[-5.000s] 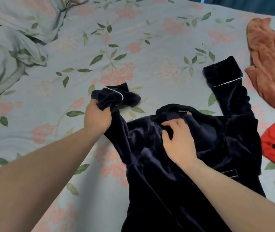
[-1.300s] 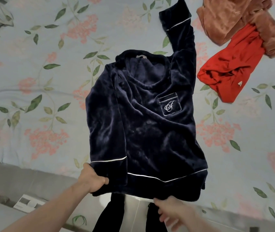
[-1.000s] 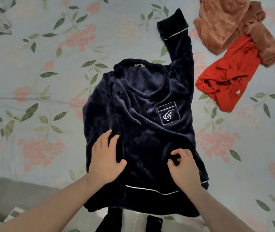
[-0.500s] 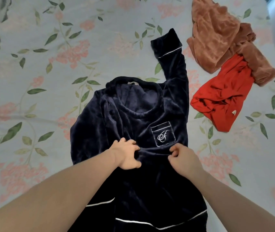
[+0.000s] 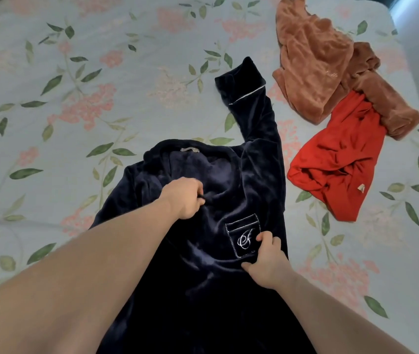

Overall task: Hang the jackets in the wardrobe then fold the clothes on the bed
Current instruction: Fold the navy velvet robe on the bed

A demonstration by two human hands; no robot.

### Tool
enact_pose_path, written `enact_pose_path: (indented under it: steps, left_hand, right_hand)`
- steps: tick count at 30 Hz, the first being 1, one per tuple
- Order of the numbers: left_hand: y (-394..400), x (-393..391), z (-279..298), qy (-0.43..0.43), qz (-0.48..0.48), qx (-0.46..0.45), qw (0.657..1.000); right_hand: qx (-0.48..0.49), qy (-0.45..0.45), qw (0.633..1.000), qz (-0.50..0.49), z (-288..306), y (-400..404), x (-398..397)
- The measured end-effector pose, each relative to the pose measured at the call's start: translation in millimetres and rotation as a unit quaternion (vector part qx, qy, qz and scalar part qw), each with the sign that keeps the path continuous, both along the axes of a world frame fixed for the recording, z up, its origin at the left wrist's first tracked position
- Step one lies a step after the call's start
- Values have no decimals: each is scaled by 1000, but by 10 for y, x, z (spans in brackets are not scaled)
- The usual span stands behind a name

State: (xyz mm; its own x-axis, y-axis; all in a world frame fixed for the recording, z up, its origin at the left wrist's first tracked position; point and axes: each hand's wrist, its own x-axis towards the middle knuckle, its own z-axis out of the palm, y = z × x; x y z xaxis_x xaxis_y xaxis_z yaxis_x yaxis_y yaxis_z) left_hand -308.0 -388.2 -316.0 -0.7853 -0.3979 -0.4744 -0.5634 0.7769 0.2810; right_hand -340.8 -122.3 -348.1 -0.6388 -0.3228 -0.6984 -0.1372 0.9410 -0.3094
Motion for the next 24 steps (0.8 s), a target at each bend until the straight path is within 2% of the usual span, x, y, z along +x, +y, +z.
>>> enact_pose_path:
  steps: [2,4,6,8,10,11,12,14,16,18,20,22,24]
  left_hand:
    - [-35,-86,20,118,82,-16,990]
    - [-61,-117,-2,175,119,-27,977]
    - [-31,-66,-90,126,93,-55,986]
    - [28,12,-173,-10,82,-47,996]
    - [76,53,-250,-143,63,-18,988]
    - [83,50,-283,-180,51,-7,982]
    - [75,30,-300,-200,44,2,979]
    - [38,-33,-335,-221,51,23,974]
    - [16,-106,-395,-228,68,38,971]
    - [24,-136,-456,-228,80,35,970]
    - [39,-149,-516,-229,88,34,969]
    - [39,-158,-534,-237,90,39,967]
    - [26,-180,-541,-245,91,40,964]
  right_hand:
    - [-12,-16,1000,-9,-13,3,-54]
    - [-25,-24,999,-25,-8,-5,-99]
    - [-20,-22,999,-21,-1,-22,-100]
    - [-6,-20,1000,-13,2,-44,-94]
    - [6,-32,999,-11,37,-93,-125]
    - [9,-39,999,-13,80,-122,-153]
    - [9,-35,999,-18,127,-150,-188]
    - [-17,30,999,-32,247,-214,-254]
    - [-99,115,985,-80,368,-322,-350]
    - [-206,179,950,-151,399,-496,-565]
    - [-274,221,914,-203,348,-705,-914]
    - [-286,239,898,-235,294,-943,-1315]
    - [-263,236,902,-248,273,-1164,-1687]
